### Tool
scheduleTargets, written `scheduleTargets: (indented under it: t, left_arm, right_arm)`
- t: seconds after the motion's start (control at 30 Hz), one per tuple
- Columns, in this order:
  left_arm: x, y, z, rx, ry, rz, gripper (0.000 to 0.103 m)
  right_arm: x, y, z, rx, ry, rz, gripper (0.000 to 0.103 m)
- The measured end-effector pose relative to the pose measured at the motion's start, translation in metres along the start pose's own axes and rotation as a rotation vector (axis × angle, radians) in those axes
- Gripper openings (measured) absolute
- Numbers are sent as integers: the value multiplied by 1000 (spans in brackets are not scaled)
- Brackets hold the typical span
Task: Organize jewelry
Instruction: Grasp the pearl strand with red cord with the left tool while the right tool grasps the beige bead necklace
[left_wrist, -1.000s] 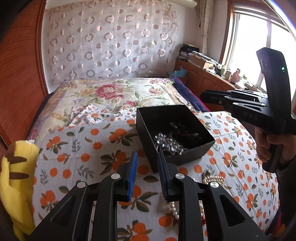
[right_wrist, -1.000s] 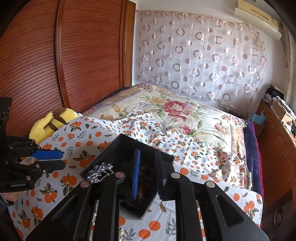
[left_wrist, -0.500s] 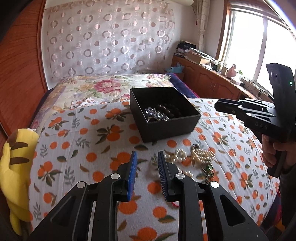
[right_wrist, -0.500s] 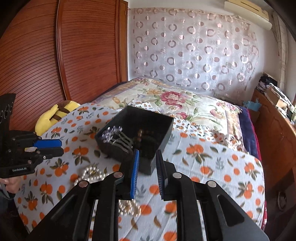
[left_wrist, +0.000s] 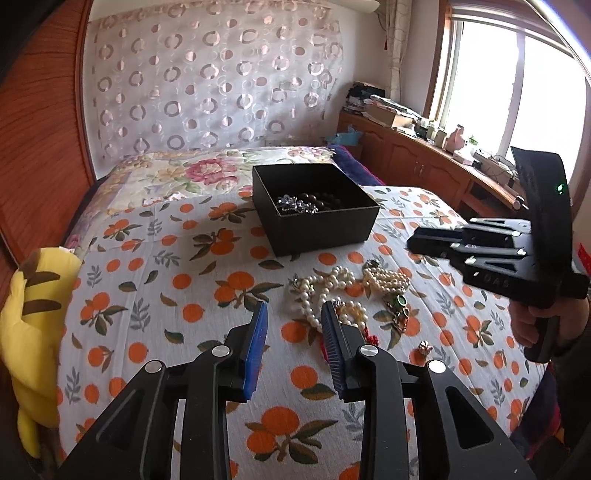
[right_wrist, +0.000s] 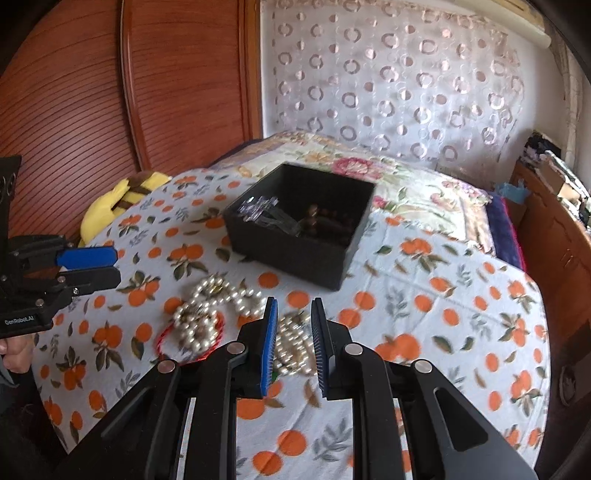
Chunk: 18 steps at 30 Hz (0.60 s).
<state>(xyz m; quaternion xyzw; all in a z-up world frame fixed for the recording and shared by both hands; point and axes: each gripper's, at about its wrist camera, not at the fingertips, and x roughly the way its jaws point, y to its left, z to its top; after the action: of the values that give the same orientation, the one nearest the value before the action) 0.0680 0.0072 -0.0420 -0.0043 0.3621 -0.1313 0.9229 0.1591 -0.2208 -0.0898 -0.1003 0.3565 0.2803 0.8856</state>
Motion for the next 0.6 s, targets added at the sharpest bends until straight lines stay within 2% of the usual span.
scheduleTargets:
  t: [0.3,0.6]
  left_arm:
    - [3,-2,-8,-7,17,-4,31]
    - [5,-2,-10,-10,19,-10,31]
  right_arm:
    - [35,17,-12,-9,94,61,21]
    - [53,20,-15,-44,130,19,20]
